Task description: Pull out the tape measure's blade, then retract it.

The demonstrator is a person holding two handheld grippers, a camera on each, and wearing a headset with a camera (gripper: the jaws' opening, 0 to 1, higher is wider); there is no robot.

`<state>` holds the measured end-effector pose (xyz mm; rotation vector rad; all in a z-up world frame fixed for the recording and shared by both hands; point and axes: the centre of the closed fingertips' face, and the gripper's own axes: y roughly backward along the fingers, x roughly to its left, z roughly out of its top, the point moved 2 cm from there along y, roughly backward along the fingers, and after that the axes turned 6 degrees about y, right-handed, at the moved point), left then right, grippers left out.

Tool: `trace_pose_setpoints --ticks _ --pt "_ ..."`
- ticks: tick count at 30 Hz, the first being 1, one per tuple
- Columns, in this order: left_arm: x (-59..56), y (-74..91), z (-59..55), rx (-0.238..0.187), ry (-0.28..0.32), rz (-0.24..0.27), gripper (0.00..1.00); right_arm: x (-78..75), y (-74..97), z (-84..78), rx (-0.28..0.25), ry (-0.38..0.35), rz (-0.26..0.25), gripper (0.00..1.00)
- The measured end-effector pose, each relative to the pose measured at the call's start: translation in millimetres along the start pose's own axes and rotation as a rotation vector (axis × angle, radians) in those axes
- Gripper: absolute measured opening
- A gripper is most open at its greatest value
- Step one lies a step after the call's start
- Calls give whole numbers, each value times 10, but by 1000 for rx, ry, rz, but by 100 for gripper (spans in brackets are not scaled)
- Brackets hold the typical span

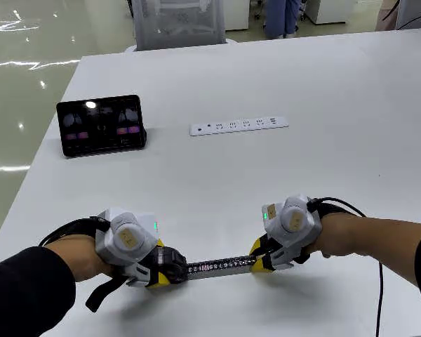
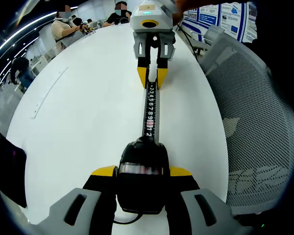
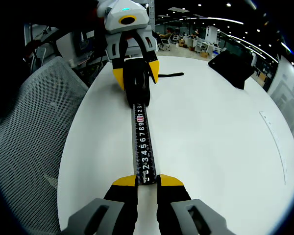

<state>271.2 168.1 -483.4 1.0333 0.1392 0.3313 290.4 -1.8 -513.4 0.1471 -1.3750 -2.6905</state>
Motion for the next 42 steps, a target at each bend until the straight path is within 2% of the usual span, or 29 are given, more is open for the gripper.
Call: trace_pose_setpoints --ticks 18,30,42 --pt "-4 3 -5 -1 -2 -6 32 10 22 -8 -5 -1 2 10" --pt "-3 4 -9 13 -5 -13 32 27 89 -74 -10 -8 -1 10" --pt "-7 13 -9 3 -8 -9 32 33 156 -158 -12 -22 -3 10"
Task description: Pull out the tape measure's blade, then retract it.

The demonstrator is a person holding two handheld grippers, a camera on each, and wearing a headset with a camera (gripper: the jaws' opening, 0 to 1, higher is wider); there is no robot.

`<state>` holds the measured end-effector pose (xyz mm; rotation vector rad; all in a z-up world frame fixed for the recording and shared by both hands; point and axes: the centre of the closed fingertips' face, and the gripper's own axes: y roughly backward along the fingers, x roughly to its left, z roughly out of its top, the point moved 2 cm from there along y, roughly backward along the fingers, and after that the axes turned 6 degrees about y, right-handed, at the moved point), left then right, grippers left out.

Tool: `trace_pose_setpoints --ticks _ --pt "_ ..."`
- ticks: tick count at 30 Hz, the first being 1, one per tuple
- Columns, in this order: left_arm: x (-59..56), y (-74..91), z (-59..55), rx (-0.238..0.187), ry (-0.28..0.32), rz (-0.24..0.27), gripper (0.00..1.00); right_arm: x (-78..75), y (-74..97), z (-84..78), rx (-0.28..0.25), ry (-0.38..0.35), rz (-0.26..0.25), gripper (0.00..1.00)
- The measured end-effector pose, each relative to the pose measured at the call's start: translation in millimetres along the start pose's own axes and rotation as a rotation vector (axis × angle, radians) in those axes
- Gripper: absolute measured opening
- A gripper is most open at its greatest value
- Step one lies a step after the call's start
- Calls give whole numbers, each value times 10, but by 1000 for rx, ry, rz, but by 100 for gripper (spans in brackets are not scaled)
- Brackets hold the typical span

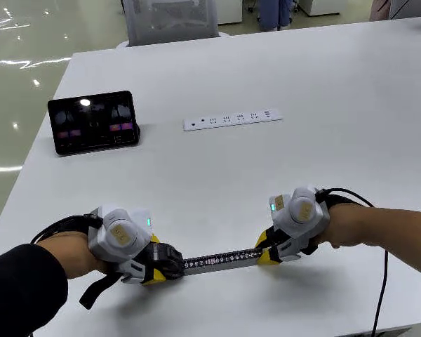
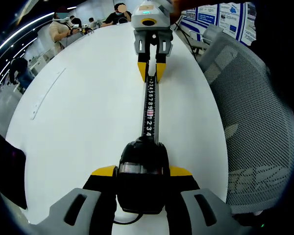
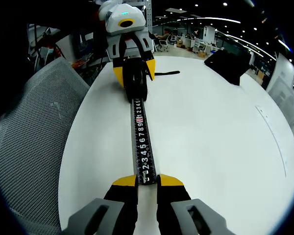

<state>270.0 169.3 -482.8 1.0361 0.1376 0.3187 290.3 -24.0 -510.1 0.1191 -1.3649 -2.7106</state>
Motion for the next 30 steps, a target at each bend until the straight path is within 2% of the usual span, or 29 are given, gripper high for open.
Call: trace_pose_setpoints --ticks 30 --pt "15 24 20 -5 2 -2 32 -28 106 -100 13 5 7 10"
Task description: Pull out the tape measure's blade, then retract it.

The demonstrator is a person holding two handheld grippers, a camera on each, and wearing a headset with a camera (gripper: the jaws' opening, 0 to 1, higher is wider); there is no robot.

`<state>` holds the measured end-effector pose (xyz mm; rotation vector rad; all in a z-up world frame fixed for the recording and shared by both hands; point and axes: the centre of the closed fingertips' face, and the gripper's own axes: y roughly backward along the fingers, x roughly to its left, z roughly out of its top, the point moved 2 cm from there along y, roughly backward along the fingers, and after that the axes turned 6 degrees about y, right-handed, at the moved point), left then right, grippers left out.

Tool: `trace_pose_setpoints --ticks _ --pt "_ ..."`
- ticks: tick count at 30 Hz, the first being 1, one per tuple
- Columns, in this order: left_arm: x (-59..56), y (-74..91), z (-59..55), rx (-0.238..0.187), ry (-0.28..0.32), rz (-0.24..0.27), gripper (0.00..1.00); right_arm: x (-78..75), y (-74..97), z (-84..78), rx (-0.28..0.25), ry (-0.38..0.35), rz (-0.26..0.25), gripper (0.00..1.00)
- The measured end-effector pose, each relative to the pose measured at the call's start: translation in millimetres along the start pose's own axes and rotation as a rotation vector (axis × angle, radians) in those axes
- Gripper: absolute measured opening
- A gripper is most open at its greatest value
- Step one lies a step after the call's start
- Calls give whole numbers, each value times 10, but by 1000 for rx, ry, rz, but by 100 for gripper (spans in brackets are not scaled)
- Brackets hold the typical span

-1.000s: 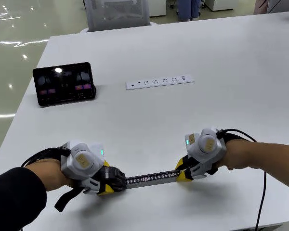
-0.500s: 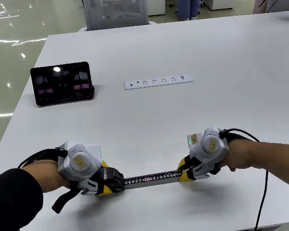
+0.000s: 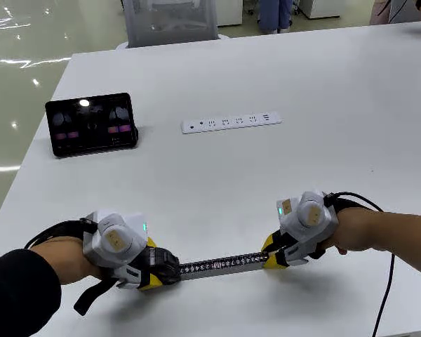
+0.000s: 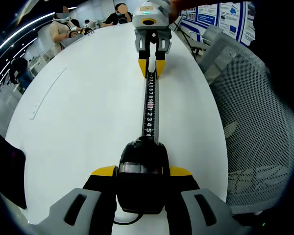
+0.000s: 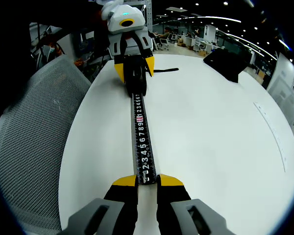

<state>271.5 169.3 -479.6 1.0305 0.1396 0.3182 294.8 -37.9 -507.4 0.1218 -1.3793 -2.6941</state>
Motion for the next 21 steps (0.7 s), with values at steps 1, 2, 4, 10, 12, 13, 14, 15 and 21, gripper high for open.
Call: trace_pose_setpoints --ticks 1,2,4,10,12,13,14,15,21 --pt "1 -1 -1 0 0 0 32 -1 5 -11 1 0 0 10" --pt "2 -1 -2 0 0 0 32 -2 7 -15 2 -1 0 10" --pt "2 1 -3 0 -1 -1 32 -2 13 -25 3 -1 -2 10" --pt "-3 4 -2 -2 -2 -1 32 5 35 -57 7 -4 -7 10" --pt "-3 4 -2 -2 -2 -1 32 10 43 -66 8 -6 -7 10" --pt "-3 4 -1 -2 -3 -1 32 10 48 -71 9 -5 -7 10" --pt "-4 4 -1 -2 -3 -2 32 12 53 -77 10 -5 -8 10" --pt "-5 3 -1 -2 -3 -2 32 14 59 -84 10 -6 -9 10" --pt "-10 0 0 -3 -3 -3 32 26 80 -105 11 -9 -11 10"
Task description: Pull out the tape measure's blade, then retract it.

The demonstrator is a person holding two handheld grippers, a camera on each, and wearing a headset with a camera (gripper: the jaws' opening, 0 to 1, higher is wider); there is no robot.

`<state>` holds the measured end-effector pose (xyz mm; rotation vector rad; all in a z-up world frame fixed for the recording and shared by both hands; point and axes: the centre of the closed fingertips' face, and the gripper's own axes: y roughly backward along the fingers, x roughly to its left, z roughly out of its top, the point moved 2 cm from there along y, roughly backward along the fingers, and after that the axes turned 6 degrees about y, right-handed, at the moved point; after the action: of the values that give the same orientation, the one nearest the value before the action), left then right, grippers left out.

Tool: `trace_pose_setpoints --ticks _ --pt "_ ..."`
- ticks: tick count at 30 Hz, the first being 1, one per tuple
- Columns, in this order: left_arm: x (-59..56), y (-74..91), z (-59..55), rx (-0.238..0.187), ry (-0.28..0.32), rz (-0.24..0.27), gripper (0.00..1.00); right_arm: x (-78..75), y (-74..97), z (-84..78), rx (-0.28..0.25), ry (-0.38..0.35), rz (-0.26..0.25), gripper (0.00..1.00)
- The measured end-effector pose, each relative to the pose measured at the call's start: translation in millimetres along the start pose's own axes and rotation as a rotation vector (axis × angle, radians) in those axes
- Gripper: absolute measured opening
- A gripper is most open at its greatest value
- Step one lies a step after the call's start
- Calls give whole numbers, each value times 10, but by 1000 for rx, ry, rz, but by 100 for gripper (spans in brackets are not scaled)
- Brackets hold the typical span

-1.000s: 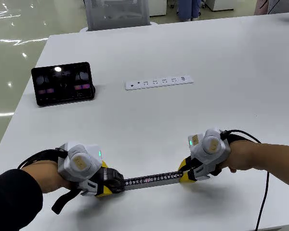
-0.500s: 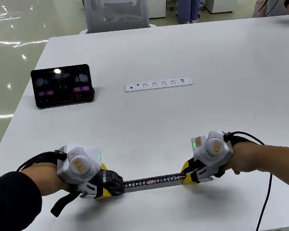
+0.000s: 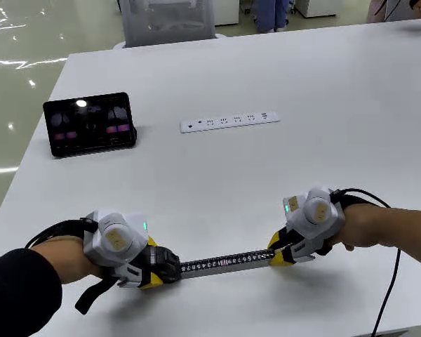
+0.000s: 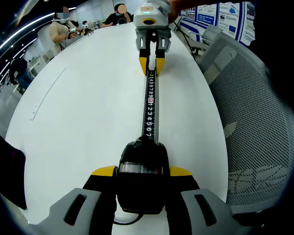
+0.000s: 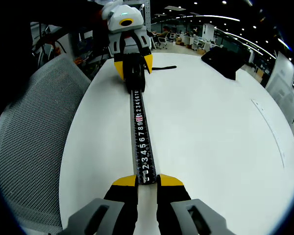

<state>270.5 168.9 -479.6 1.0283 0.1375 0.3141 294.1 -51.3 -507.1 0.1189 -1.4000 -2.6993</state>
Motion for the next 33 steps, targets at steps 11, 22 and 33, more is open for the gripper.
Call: trace_pose_setpoints --ticks 11,22,33 --pt "-8 -4 9 0 -1 1 32 1 52 -62 6 4 -2 10" --pt "-9 -5 9 1 0 1 32 2 95 -116 6 -4 -3 10" --pt "-8 -6 1 1 3 3 32 2 116 -146 7 -2 -6 11"
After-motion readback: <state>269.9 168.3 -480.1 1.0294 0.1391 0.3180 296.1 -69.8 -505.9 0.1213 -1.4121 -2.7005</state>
